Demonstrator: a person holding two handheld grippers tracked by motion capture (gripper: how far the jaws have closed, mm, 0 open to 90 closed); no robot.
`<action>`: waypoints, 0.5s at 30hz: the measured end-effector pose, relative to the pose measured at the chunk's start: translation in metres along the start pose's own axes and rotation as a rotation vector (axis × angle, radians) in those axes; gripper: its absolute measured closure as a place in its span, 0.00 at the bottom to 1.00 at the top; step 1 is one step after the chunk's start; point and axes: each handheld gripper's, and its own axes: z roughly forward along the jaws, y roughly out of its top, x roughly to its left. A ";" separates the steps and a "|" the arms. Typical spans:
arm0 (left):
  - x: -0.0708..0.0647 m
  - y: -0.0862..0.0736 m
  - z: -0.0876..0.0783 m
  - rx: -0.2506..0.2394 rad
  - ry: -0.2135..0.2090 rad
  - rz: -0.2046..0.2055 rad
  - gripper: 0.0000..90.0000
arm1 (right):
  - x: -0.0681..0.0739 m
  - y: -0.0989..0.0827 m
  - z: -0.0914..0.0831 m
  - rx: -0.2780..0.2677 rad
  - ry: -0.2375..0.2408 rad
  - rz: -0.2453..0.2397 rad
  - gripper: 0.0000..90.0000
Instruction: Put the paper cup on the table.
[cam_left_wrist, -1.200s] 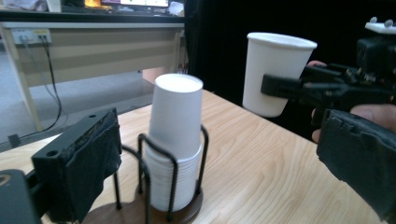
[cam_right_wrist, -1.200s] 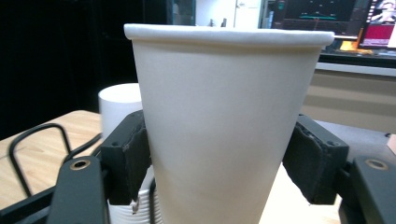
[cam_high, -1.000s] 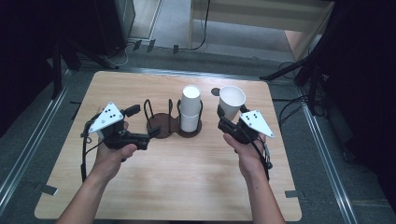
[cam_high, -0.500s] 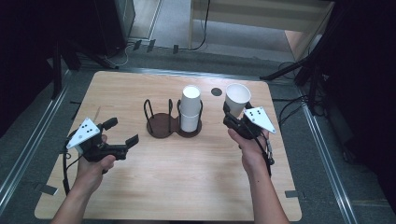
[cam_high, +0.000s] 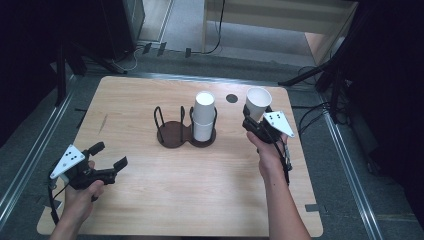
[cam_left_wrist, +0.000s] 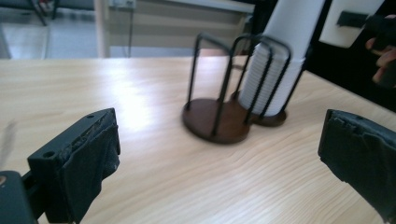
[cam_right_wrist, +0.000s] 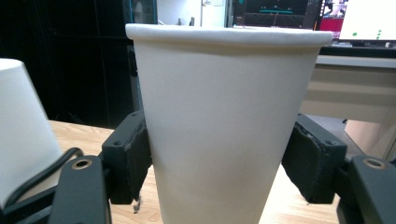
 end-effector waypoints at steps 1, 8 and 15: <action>0.002 -0.002 -0.001 0.004 0.011 0.005 0.00 | -0.002 -0.003 0.003 0.005 0.001 0.010 0.33; 0.019 -0.013 -0.012 0.018 0.054 -0.002 0.00 | -0.011 -0.018 0.018 0.038 -0.015 0.047 0.33; 0.036 -0.024 -0.021 0.038 0.112 -0.008 0.00 | -0.019 -0.032 0.036 0.073 -0.050 0.035 0.33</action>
